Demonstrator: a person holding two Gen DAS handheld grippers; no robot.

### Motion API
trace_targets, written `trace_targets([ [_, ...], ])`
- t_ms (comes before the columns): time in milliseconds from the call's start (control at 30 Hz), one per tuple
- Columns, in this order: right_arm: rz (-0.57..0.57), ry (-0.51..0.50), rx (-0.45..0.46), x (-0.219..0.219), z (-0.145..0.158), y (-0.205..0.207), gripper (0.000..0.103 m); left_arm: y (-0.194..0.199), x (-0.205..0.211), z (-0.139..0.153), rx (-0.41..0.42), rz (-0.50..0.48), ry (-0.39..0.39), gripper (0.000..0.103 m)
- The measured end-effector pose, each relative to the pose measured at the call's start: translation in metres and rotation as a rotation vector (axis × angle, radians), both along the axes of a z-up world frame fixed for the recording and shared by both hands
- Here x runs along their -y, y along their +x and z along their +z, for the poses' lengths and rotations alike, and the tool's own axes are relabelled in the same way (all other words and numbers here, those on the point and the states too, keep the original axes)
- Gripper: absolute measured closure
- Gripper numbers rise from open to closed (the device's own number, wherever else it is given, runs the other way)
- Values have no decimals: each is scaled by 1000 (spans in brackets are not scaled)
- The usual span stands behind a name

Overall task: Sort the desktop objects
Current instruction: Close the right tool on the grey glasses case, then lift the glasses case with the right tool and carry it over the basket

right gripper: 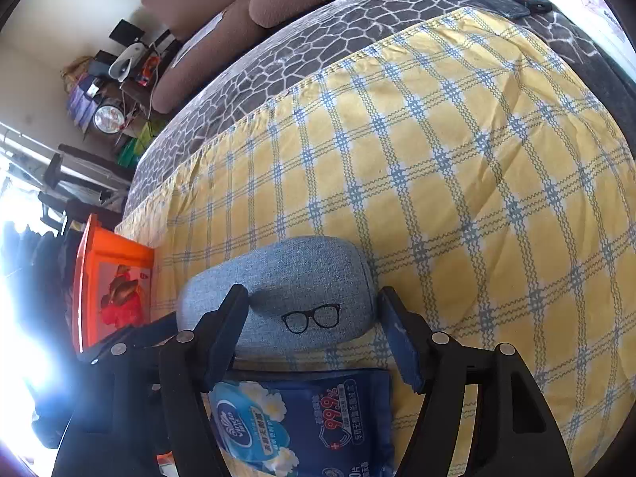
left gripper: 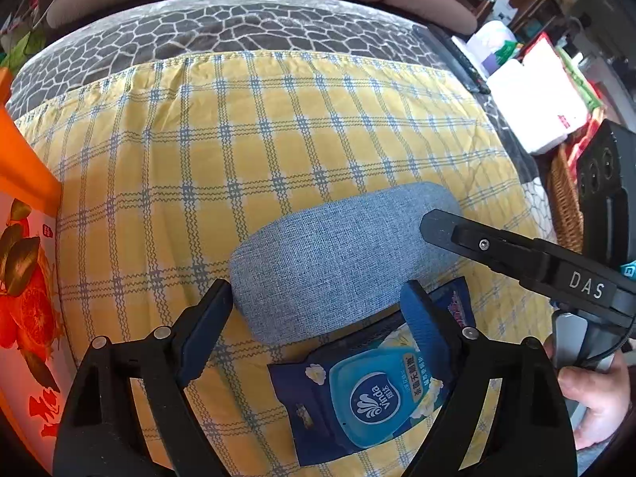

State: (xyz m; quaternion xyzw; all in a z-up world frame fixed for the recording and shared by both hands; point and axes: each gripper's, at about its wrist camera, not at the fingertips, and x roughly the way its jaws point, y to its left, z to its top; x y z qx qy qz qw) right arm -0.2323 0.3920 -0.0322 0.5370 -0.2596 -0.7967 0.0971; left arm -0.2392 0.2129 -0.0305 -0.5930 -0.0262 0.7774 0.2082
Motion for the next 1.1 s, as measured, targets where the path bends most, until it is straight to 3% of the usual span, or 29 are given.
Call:
trace_targets([
  [167, 4, 15, -35, -1, 19, 4, 37, 5, 2, 24, -35, -8, 20, 20],
  [400, 21, 44, -104, 11, 75, 14, 38, 17, 22, 81, -106, -12, 65, 21],
  [700, 88, 67, -185, 73, 145, 22, 39, 33, 101, 143, -185, 54, 108, 23],
  [900, 175, 63, -211, 147, 162, 14, 39, 32, 184, 153, -208, 139, 117, 23],
  [1100, 244, 42, -204, 226, 145, -6, 39, 21, 257, 133, -196, 200, 109, 23],
])
